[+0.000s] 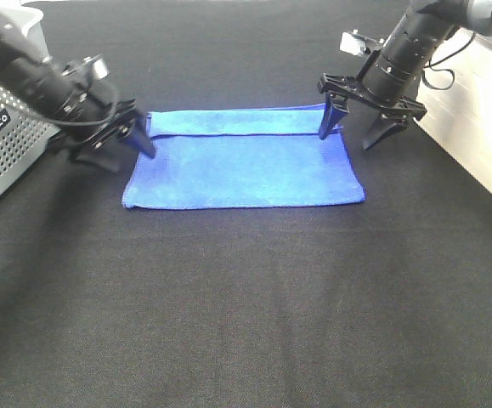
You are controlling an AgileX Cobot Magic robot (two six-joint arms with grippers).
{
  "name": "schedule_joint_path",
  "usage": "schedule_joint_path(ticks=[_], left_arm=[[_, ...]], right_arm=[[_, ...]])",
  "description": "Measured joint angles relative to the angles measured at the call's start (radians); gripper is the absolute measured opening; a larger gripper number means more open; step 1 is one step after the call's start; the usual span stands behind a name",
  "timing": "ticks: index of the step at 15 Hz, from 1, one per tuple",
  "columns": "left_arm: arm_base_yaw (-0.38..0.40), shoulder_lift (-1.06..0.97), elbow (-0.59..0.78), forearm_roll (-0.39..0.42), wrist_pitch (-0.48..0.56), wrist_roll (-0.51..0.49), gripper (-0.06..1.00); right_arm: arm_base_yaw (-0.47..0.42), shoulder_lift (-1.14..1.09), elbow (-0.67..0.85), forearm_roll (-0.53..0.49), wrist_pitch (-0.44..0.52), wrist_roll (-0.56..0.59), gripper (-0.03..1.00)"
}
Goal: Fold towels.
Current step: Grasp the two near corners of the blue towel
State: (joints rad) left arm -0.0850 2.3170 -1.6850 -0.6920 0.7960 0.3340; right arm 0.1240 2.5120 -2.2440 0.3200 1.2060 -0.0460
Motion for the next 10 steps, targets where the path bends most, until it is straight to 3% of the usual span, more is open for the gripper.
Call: schedule_joint_path(ticks=[3,5,6,8,10], left_arm=[[0.000,-0.113,0.233,0.006,-0.126,0.004,0.68],[0.000,-0.120,0.268,0.004,-0.141,0.004,0.68],[-0.008,-0.120,0.270,0.003,-0.153,0.006,0.68],[-0.033,-0.120,0.270,0.001,-0.185,0.006,0.68],[-0.065,-0.120,0.270,-0.011,-0.237,0.006,0.68]], right_arm=[[0.000,-0.100,0.214,-0.015,-0.015,0.010,0.64],[0.000,-0.201,0.444,-0.032,-0.148,0.010,0.63],[0.000,-0.273,0.580,-0.033,-0.277,0.004,0.63],[0.000,-0.306,0.649,-0.020,-0.395,-0.016,0.62],[0.000,-0.306,0.656,-0.014,-0.425,-0.023,0.62]])
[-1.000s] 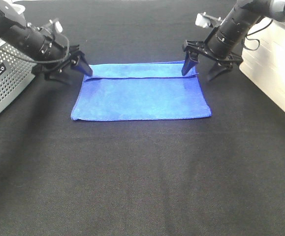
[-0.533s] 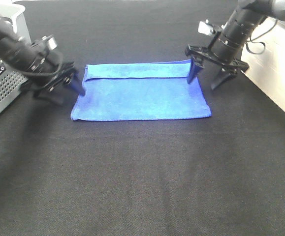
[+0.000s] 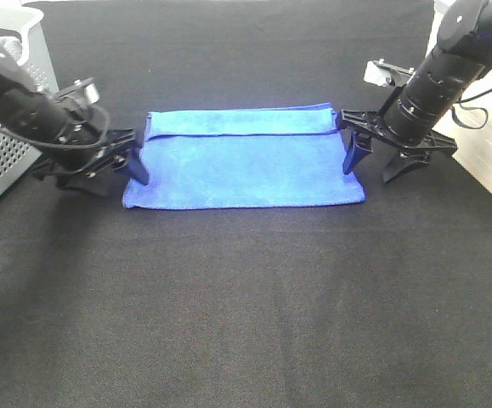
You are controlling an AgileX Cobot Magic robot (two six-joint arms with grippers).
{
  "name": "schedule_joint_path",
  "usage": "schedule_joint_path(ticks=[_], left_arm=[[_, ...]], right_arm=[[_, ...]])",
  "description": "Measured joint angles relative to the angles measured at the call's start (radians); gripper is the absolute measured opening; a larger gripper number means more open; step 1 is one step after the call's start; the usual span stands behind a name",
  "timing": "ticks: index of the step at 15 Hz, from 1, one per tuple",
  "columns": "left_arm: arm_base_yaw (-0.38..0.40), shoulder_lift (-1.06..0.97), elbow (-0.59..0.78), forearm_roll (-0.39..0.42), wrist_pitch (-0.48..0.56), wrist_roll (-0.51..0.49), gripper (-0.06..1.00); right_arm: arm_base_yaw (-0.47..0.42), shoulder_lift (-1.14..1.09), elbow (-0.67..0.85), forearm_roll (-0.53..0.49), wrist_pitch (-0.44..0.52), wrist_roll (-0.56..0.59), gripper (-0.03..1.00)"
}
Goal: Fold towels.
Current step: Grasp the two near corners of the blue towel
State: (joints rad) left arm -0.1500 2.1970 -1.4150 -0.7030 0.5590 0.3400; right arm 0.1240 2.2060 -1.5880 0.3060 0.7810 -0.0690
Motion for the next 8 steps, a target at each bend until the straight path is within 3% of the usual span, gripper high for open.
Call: schedule_joint_path(ticks=[4,8], left_arm=[[-0.015,0.040,-0.002,-0.058,-0.044,0.001,0.68],[-0.028,0.102,-0.101,-0.095,0.006,0.018,0.67]], right_arm=[[0.000,0.013,0.000,0.033,-0.021,-0.059,0.62],[0.000,0.076,0.000,0.238,-0.027,-0.191,0.60]])
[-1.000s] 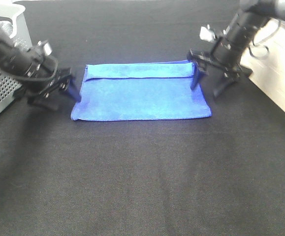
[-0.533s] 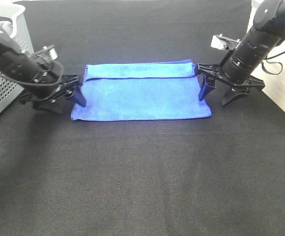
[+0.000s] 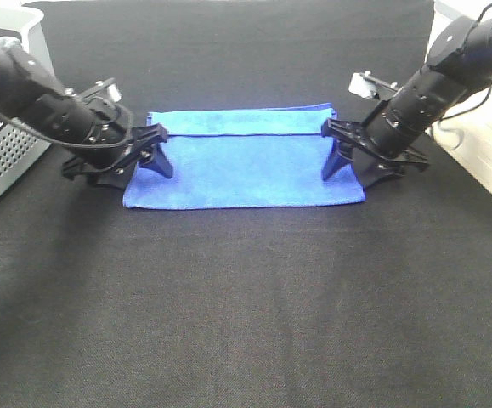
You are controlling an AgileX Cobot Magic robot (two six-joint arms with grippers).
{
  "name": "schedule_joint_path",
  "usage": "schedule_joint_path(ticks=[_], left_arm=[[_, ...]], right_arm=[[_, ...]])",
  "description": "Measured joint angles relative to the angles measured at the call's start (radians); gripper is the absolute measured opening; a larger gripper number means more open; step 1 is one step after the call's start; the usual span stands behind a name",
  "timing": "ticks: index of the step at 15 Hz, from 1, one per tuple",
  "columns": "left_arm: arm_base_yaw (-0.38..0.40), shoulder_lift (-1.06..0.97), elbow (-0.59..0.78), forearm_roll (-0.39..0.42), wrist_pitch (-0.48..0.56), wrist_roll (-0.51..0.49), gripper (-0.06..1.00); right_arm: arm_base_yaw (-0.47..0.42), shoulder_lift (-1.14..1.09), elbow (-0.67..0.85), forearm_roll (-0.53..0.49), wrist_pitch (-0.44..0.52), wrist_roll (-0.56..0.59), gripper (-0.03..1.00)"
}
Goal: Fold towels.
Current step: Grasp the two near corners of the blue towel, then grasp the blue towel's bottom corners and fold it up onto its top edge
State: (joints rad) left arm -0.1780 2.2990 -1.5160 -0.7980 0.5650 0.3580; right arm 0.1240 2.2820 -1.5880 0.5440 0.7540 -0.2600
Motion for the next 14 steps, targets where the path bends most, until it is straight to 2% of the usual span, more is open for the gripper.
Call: schedule_joint_path(ticks=[1,2,4,5,6,7,10,12,14], left_arm=[[-0.005,0.009,-0.014,0.000,0.005,0.002,0.62],[-0.009,0.015,-0.017,-0.001,0.005,0.003,0.54],[-0.011,0.024,-0.018,-0.001,0.006,0.005,0.29],[-0.011,0.024,-0.018,-0.001,0.006,0.005,0.29],[-0.011,0.030,-0.018,-0.001,0.012,0.005,0.09],[-0.011,0.030,-0.018,-0.003,0.019,0.005,0.03],[0.008,0.026,-0.018,-0.004,0.107,0.005,0.03],[0.033,0.000,-0.015,0.036,0.204,0.005,0.03],[0.038,-0.065,0.036,0.107,0.262,-0.003,0.03]], right_arm=[[0.000,0.010,0.000,0.041,-0.001,-0.017,0.56],[0.000,0.016,0.000,0.066,-0.007,-0.018,0.48],[0.000,0.027,0.000,0.073,-0.016,-0.018,0.25],[0.000,0.027,0.000,0.073,-0.016,-0.018,0.25],[-0.002,0.033,0.000,0.070,-0.020,-0.008,0.07],[-0.002,0.034,0.000,0.059,-0.022,0.019,0.00],[0.000,0.023,0.000,0.008,-0.001,0.077,0.00],[0.000,-0.005,0.026,-0.024,0.038,0.091,0.00],[0.003,-0.097,0.167,-0.024,0.031,0.089,0.00]])
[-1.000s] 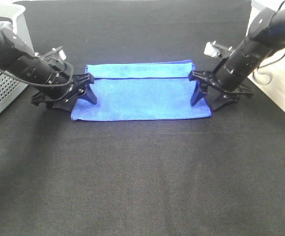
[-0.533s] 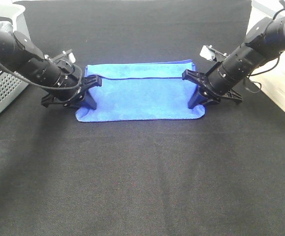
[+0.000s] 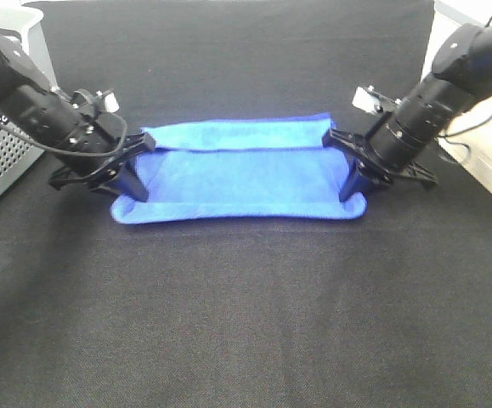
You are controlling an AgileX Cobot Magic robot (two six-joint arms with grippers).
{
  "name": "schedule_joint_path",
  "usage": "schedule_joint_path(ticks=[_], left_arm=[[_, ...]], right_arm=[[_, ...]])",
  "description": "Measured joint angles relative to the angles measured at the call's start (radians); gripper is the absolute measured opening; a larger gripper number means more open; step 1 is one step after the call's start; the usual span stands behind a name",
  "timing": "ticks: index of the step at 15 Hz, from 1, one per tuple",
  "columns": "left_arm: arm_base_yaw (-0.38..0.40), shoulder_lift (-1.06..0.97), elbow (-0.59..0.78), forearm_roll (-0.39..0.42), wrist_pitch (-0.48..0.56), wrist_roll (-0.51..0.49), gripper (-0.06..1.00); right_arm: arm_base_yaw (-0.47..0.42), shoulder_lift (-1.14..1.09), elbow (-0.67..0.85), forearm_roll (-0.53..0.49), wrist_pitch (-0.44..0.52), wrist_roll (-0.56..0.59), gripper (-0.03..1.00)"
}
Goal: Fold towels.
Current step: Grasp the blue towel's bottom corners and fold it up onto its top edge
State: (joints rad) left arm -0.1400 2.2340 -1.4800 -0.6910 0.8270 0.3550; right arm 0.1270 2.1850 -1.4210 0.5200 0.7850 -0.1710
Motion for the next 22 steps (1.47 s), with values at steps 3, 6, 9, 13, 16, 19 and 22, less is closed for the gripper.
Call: schedule_joint_path(ticks=[3,6,9,13,16,19,22], left_arm=[[-0.002,-0.085,0.169,0.020,0.011,-0.009,0.03],[-0.002,-0.157,0.278,0.023,0.003,-0.003,0.03],[-0.002,-0.201,0.275,0.023,-0.020,0.004,0.03],[0.000,-0.202,0.198,0.032,-0.039,-0.046,0.03],[0.023,-0.164,0.074,0.038,-0.043,-0.069,0.03],[0.027,-0.063,-0.113,0.047,-0.038,-0.070,0.03],[0.027,0.074,-0.286,0.056,-0.013,-0.092,0.03]], right_arm=[[0.000,-0.103,0.199,0.021,-0.040,-0.026,0.00],[0.000,-0.155,0.315,0.042,-0.060,-0.056,0.00],[0.000,-0.175,0.285,0.043,-0.062,-0.071,0.00],[0.000,-0.172,0.174,0.037,-0.059,-0.072,0.00],[0.000,-0.120,0.019,0.033,-0.024,-0.072,0.00],[0.000,0.009,-0.188,0.027,0.022,-0.071,0.00],[0.000,0.141,-0.344,0.018,0.034,-0.069,0.00]])
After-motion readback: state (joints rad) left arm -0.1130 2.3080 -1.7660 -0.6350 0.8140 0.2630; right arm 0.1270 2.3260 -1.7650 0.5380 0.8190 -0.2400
